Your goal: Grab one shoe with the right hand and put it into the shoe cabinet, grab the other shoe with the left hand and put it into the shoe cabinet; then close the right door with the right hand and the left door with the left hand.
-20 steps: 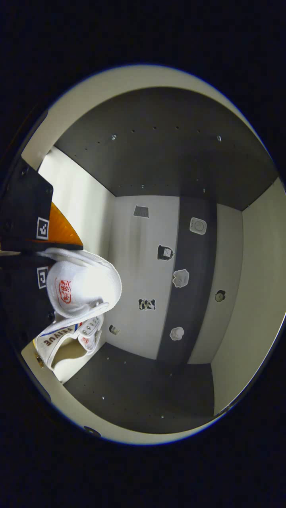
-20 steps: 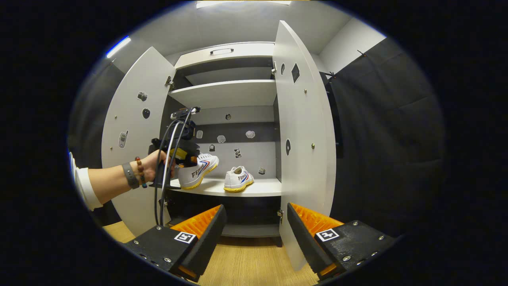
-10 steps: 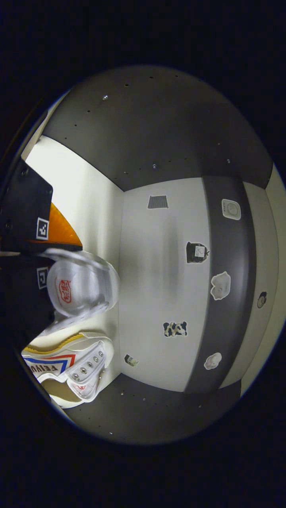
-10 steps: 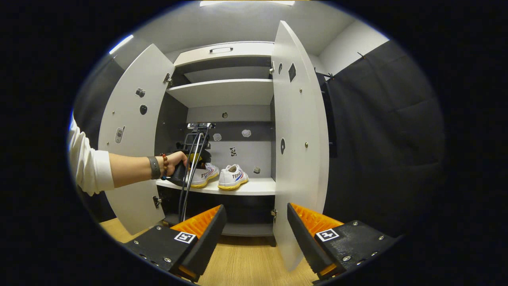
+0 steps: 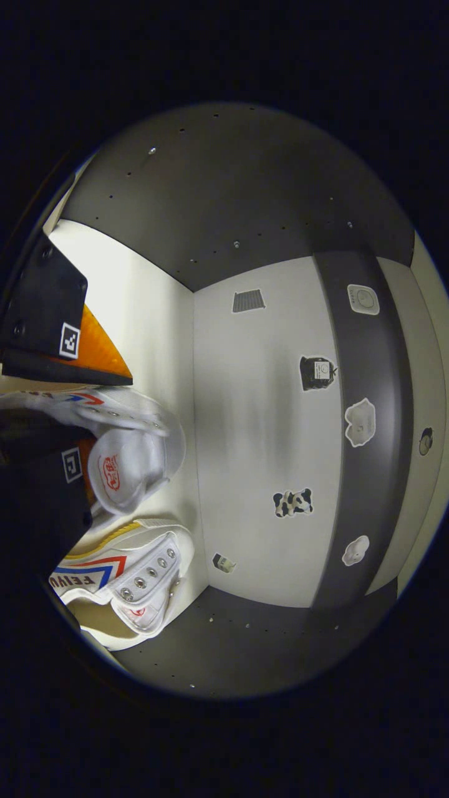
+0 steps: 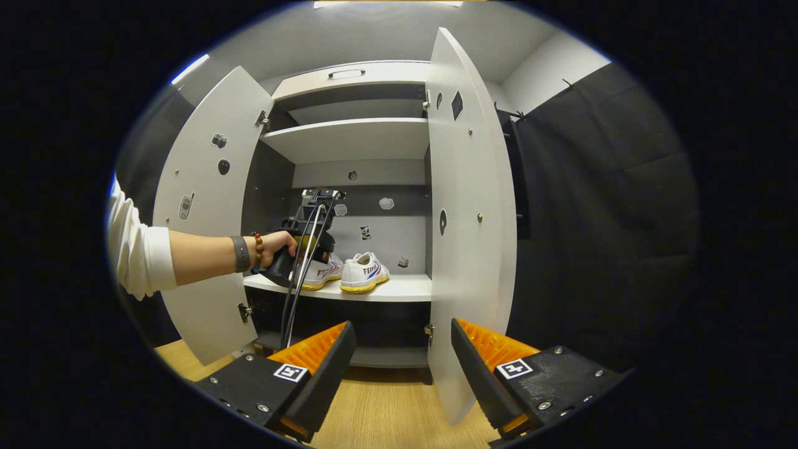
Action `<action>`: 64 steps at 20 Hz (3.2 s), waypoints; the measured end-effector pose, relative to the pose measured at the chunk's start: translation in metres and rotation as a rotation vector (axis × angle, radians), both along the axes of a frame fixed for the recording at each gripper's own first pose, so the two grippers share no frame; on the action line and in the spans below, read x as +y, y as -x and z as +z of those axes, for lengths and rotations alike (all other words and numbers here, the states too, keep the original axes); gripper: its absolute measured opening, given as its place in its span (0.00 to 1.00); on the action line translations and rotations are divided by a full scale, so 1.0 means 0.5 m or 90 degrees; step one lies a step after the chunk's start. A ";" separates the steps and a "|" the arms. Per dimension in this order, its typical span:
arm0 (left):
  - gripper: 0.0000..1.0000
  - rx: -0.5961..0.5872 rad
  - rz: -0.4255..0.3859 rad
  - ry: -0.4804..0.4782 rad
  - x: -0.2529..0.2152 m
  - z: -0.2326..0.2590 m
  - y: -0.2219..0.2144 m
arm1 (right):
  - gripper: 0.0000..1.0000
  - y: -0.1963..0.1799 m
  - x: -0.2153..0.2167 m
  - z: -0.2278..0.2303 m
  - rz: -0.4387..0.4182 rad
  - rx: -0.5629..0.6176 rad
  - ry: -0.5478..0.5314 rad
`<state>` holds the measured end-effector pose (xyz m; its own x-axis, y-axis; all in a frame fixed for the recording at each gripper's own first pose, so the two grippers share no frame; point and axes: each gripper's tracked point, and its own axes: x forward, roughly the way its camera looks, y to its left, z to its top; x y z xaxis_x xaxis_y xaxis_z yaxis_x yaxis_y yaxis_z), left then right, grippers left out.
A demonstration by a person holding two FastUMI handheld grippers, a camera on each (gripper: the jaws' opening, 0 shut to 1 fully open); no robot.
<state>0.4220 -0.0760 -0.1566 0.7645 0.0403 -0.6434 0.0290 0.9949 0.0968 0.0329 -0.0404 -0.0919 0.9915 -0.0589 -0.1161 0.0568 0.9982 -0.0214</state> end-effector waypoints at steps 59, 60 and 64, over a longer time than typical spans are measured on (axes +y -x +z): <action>0.94 -0.343 0.023 0.161 0.085 0.161 0.782 | 0.89 -0.041 -0.278 0.188 -0.022 -0.070 0.117; 0.95 -0.343 0.021 0.165 0.082 0.163 0.783 | 0.88 -0.042 -0.264 0.187 -0.011 -0.064 0.108; 0.96 -0.353 0.010 0.163 0.076 0.173 0.784 | 0.87 -0.054 -0.185 0.179 0.046 -0.054 0.073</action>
